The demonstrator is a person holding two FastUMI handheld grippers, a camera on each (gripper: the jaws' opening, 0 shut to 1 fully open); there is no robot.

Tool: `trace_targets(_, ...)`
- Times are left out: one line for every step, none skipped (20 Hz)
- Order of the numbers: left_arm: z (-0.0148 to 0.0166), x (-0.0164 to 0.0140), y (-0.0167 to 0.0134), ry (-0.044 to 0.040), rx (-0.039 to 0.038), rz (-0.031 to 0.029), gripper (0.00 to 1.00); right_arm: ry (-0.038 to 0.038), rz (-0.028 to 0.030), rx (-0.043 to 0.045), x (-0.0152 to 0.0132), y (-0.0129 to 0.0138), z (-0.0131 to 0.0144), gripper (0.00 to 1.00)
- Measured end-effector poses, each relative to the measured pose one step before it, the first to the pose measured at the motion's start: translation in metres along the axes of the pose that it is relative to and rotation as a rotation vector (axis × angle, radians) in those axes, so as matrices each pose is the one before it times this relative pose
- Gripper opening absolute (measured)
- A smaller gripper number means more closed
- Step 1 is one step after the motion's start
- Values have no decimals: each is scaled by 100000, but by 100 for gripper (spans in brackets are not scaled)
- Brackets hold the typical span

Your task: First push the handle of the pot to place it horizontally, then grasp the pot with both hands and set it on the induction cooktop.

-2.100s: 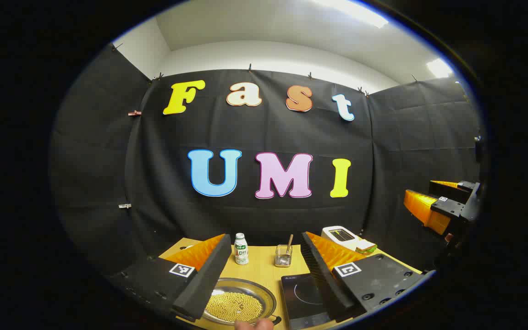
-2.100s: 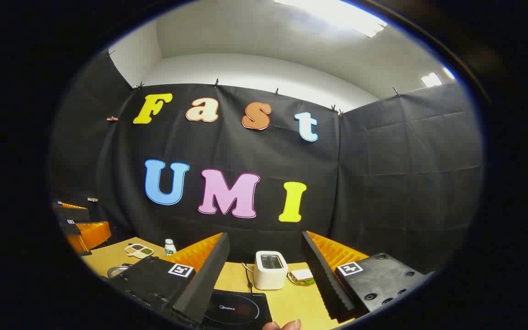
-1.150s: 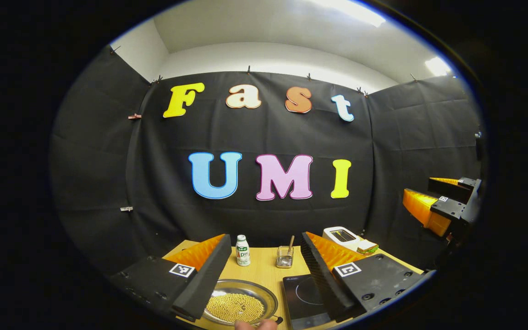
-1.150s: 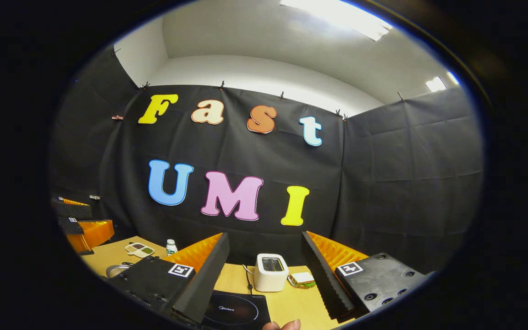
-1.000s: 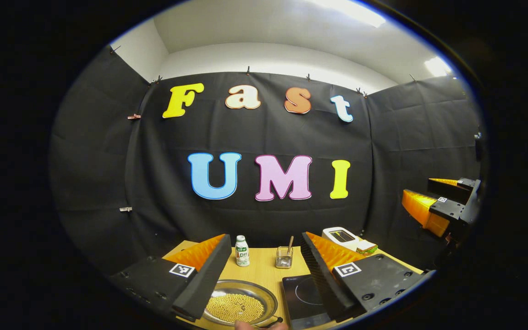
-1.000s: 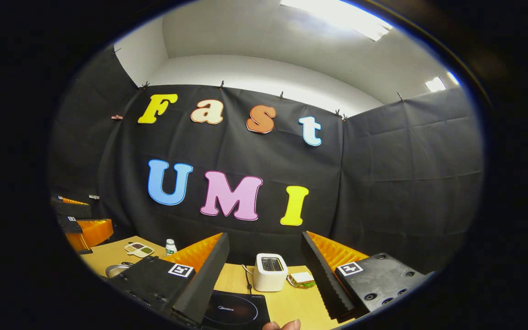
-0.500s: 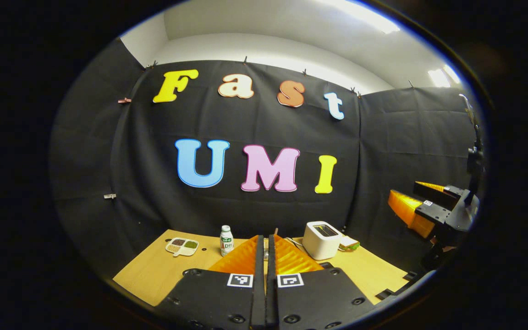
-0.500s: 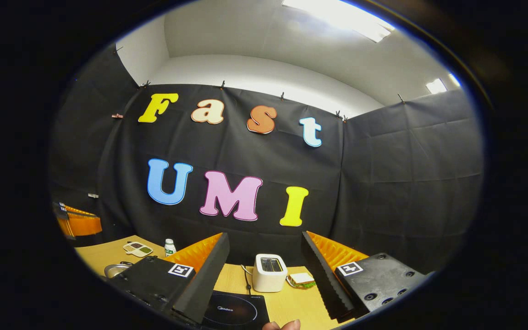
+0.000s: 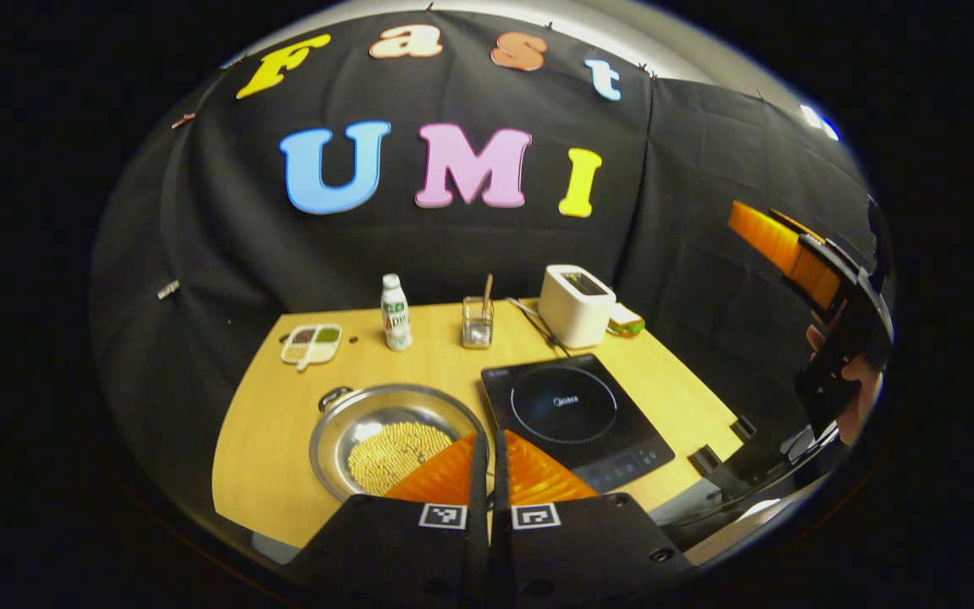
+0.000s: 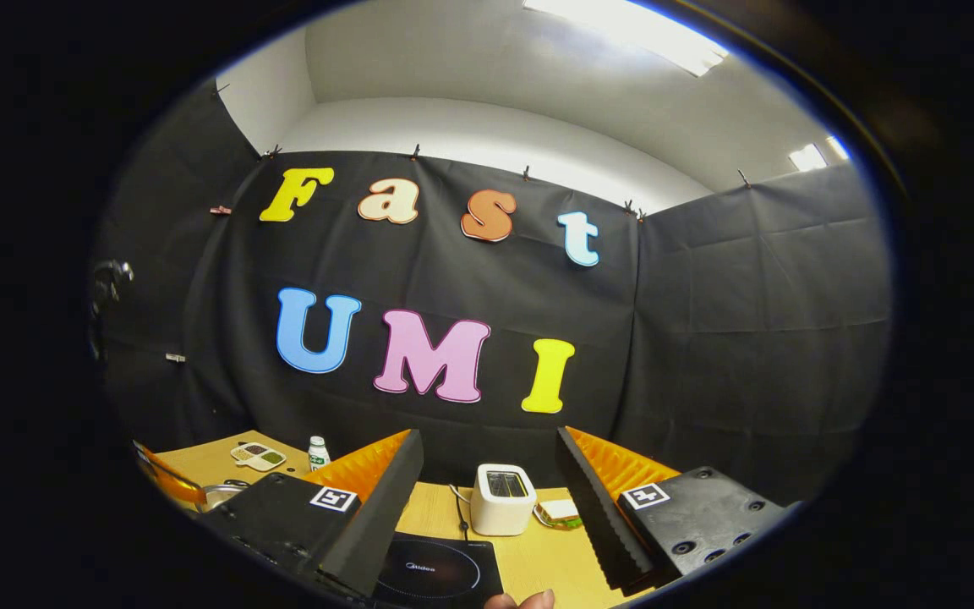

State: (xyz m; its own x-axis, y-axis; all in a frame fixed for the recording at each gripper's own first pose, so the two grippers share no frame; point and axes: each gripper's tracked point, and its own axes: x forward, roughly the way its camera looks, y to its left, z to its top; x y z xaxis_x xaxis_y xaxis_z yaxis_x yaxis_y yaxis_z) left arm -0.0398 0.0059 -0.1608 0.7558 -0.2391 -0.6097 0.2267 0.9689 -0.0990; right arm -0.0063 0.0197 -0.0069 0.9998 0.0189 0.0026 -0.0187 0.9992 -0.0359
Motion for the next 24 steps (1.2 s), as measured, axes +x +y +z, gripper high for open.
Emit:
trace_targets(-1251,243,266,4982,-1087,-286,5,60,-292,-192,-132,-125,-66,98)
trace_targets(-1595,222,150,5400,-1325,-625,5,174,-507,-53,-11,-144,-59,98)
trace_targets(-1374,281,8,5948,-1200,-1267,5,456,-493,161,-71,-238,-227,98)
trace_targets(-1316,460,-265,5838,-612,-1262,5,556,-532,264,-77,-181,-238,98)
trace_targets(-1389,740,-106,6046,-143,-1322,5,632,-540,167,-104,-218,-162,98)
trace_targets(-1094,775,41,5022,50,-937,4,594,-507,106,-155,-212,-205,98)
trace_targets(-1058,730,19,4996,-273,-924,5,424,-493,-35,-149,-259,-176,99)
trace_targets(-1189,783,132,4996,-450,-1012,5,405,-629,-237,-122,-253,-99,98)
trace_targets(-879,897,71,4177,-42,-535,5,257,-488,-319,-106,-212,-86,98)
trace_targets(-921,1154,268,4432,-17,-856,5,172,-697,-317,-93,-295,-46,98)
trace_targets(-622,835,284,3350,-47,-225,5,117,-533,-133,-130,-346,-106,98)
trace_targets(-848,935,268,4811,-105,-1063,5,140,-595,-29,-21,-254,-63,98)
trace_targets(-511,882,371,3353,-83,140,5,332,-460,54,4,-263,-121,98)
trace_targets(-231,1090,369,2444,-97,153,5,290,-538,-170,-56,-186,-100,98)
trace_targets(0,712,292,1536,-133,565,5,-30,-421,-412,-39,-189,-33,98)
trace_targets(-36,786,456,1484,-301,558,5,-186,-450,-593,-46,-216,-8,98)
trace_targets(-69,565,370,1523,-269,906,5,-32,-301,-608,-51,-133,-16,98)
trace_targets(135,489,390,825,-380,800,5,197,-266,-445,-113,-97,-113,98)
trace_targets(226,493,339,589,-700,755,5,235,-168,-366,-166,-53,-123,98)
trace_targets(337,386,272,-48,-563,425,5,280,-239,-466,-94,-80,-131,98)
trace_targets(373,258,279,-136,-579,728,6,-54,-173,-490,-101,-128,7,98)
trace_targets(330,264,232,-434,-502,618,6,-147,-351,-691,45,-118,39,99)
trace_targets(429,147,104,-430,-586,288,5,-216,-202,-623,64,-139,-22,98)
trace_targets(347,205,91,-425,-564,174,6,-109,-43,-497,1,12,-50,98)
